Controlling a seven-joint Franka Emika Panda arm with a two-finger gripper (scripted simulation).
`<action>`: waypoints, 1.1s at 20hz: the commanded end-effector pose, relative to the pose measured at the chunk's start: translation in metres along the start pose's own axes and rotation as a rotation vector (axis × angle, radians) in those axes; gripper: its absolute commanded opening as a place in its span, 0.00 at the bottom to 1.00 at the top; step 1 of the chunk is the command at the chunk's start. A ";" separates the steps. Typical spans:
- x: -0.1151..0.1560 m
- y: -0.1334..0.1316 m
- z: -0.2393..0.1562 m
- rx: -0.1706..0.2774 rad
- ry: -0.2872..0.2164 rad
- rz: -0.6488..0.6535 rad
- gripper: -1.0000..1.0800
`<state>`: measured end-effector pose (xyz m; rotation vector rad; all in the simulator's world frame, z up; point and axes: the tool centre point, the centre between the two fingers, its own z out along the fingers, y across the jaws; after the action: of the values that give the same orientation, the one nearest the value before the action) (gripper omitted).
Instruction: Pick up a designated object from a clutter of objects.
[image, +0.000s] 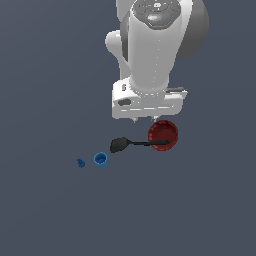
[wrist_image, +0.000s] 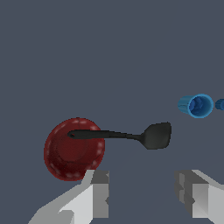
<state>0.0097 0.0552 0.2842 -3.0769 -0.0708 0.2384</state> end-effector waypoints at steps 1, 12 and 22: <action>0.004 -0.016 0.017 0.015 -0.053 -0.001 0.62; 0.009 -0.098 0.106 0.081 -0.332 -0.005 0.62; -0.003 -0.152 0.164 0.116 -0.524 -0.008 0.62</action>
<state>-0.0224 0.2084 0.1369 -2.8272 -0.0865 0.9677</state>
